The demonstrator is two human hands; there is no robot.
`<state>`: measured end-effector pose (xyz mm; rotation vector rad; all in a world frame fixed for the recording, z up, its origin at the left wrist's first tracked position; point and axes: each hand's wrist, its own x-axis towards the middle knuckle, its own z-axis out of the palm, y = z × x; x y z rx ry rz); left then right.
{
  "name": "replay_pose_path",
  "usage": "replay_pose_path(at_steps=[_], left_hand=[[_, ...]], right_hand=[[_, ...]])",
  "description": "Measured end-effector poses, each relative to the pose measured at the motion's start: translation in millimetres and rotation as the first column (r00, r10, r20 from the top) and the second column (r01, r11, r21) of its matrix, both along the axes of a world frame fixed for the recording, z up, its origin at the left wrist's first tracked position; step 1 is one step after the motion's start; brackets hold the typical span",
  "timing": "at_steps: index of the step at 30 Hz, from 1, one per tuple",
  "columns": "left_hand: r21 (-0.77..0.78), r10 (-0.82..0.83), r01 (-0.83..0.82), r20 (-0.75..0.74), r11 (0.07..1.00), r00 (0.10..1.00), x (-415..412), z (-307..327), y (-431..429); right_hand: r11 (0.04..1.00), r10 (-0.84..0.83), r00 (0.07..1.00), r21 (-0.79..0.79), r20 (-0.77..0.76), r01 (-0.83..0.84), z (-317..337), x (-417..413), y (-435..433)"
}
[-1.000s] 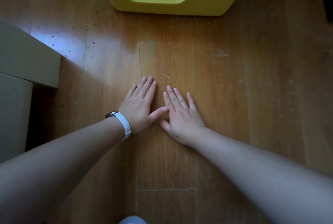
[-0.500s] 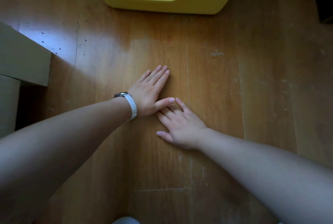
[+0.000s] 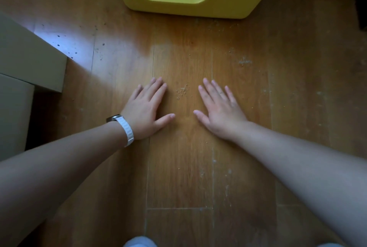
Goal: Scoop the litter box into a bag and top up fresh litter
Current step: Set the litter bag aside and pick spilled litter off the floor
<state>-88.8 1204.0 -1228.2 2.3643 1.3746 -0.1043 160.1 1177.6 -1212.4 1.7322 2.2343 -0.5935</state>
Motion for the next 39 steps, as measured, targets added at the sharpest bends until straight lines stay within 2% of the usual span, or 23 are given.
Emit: replay_pose_path(at_steps=[2, 4, 11, 16, 18, 20, 21, 22, 23, 24, 25, 26, 28, 31, 33, 36, 39], left_hand=[[0.004, 0.015, -0.014, -0.126, 1.0, 0.992, -3.0, -2.2, -2.5], [0.014, 0.017, -0.015, -0.17, 1.0, 0.985, 0.9, -5.6, -4.3], [0.06, -0.066, 0.079, -0.193, 0.995, 0.979, 17.8, -13.9, 1.0], [0.05, -0.117, 0.131, -0.209, 0.99, 0.971, 27.2, -14.9, -6.1], [0.024, -0.106, 0.111, -0.155, 0.994, 0.982, 26.9, -11.3, -6.4], [-0.035, -0.006, 0.007, 0.049, 0.999, 0.999, 25.3, -3.7, -6.0], [-0.106, 0.119, -0.099, 0.197, 0.989, 0.973, 26.7, 3.3, -6.6], [-0.227, 0.305, -0.237, 0.345, 0.945, 0.888, 28.4, 9.9, -7.4], [-0.404, 0.523, -0.357, 0.448, 0.842, 0.725, 30.5, 18.3, -7.4], [-0.572, 0.699, -0.414, 0.48, 0.708, 0.53, 31.9, 25.4, -7.2], [-0.685, 0.805, -0.425, 0.469, 0.592, 0.365, 32.5, 30.8, -5.3], [-0.733, 0.845, -0.419, 0.46, 0.535, 0.274, 31.6, 34.8, -3.2], [-0.77, 0.861, -0.388, 0.476, 0.506, 0.178, 28.0, 41.6, 2.0], [-0.911, 0.916, -0.198, 0.387, 0.363, -0.103, 23.4, 56.0, 11.3], [-0.96, 0.936, -0.037, 0.281, 0.279, -0.211, 21.8, 61.3, 15.2], [-0.971, 0.948, 0.097, 0.186, 0.217, -0.257, 21.2, 61.3, 17.5], [-0.973, 0.947, 0.136, 0.142, 0.188, -0.29, 22.3, 58.3, 20.2]], right_hand=[[0.999, 0.015, 0.999, -0.038, 0.051, -0.013, 0.9, 2.0, 16.6], [0.995, 0.074, 0.995, -0.066, 0.072, -0.069, 0.1, -0.8, 29.3], [0.974, 0.217, 0.974, -0.076, 0.066, -0.212, -5.1, -18.0, 33.0], [0.97, 0.24, 0.971, -0.046, 0.001, -0.24, -7.3, -18.6, 19.6], [0.98, 0.198, 0.979, -0.027, -0.052, -0.2, -5.6, -14.7, 14.8], [0.996, 0.087, 0.989, 0.006, -0.118, -0.087, -1.5, -11.3, 10.0], [1.0, 0.022, 0.989, 0.021, -0.149, -0.019, 1.1, -10.3, 8.3], [0.999, -0.032, 0.985, 0.029, -0.17, 0.038, 3.2, -10.2, 7.0], [0.997, -0.066, 0.982, 0.034, -0.176, 0.073, 5.3, -10.4, 6.3], [0.995, -0.079, 0.983, 0.04, -0.167, 0.087, 6.8, -11.4, 6.0], [0.995, -0.079, 0.986, 0.047, -0.149, 0.087, 8.3, -13.2, 6.6], [0.995, -0.079, 0.988, 0.051, -0.133, 0.086, 8.9, -16.1, 7.8], [0.992, -0.111, 0.984, 0.042, -0.137, 0.117, 9.7, -24.3, 12.4], [0.975, -0.216, 0.959, 0.011, -0.182, 0.222, 10.8, -38.7, 21.2], [0.966, -0.254, 0.949, 0.003, -0.188, 0.259, 11.7, -44.2, 24.7], [0.962, -0.269, 0.943, -0.011, -0.198, 0.272, 12.6, -47.9, 28.1], [0.965, -0.259, 0.944, -0.015, -0.204, 0.262, 9.8, -50.5, 31.5]])
